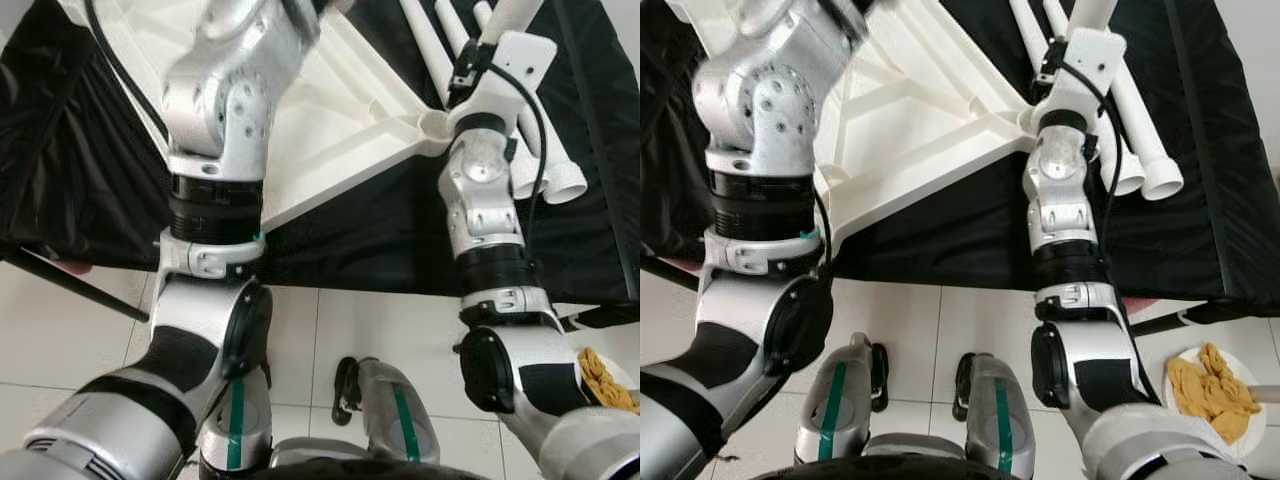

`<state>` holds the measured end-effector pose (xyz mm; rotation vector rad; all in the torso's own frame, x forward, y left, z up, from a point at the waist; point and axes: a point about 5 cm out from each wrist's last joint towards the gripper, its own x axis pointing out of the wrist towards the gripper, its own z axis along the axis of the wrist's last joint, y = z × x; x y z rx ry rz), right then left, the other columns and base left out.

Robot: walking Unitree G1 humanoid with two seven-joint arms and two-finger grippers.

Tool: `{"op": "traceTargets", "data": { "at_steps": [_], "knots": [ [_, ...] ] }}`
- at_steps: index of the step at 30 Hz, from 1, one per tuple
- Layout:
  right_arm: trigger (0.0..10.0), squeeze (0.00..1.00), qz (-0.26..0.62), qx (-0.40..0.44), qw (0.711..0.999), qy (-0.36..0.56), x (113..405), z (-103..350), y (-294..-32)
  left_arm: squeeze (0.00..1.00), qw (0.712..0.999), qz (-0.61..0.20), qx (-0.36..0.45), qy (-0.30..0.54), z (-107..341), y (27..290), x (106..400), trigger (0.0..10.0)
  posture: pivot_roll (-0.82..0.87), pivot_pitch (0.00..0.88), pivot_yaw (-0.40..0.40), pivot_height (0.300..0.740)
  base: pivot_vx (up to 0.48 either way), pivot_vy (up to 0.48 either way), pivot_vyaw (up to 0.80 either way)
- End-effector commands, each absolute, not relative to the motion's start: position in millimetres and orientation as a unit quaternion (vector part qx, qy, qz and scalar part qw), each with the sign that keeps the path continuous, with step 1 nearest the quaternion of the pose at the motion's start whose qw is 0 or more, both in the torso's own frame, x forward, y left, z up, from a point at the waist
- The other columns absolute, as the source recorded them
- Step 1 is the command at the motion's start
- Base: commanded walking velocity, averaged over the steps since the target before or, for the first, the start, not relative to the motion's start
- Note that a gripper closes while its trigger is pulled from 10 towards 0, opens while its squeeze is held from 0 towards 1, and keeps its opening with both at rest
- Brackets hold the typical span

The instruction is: Building children table

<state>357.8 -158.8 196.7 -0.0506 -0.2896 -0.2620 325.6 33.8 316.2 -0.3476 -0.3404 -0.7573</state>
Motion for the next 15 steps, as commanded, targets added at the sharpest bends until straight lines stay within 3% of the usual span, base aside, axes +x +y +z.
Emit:
{"op": "traceTargets", "data": {
  "at_steps": [1,7,8,15],
  "knots": [
    [10.0,0.0,-0.113,-0.02,0.983,-0.14,357,199,-162,0.0,0.904,-0.385,-0.126,-0.139,300,23,322,10.0,0.07,0.029,-0.026,0.74,0.0,0.0,0.0],
    [10.0,0.0,-0.103,-0.022,0.985,-0.134,356,198,-163,0.0,0.911,-0.381,-0.098,-0.121,287,22,323,10.0,0.06,0.027,-0.026,0.74,0.0,0.0,0.0],
    [10.0,0.0,-0.084,-0.023,0.989,-0.12,356,193,-165,0.0,0.919,-0.381,-0.056,-0.085,261,19,322,10.0,0.06,0.022,-0.027,0.74,0.0,0.0,0.0],
    [10.0,0.0,-0.074,-0.022,0.991,-0.112,357,190,-163,0.0,0.921,-0.38,-0.042,-0.072,252,17,320,10.0,0.07,0.021,-0.03,0.74,0.0,0.0,0.0]
  ]
}}
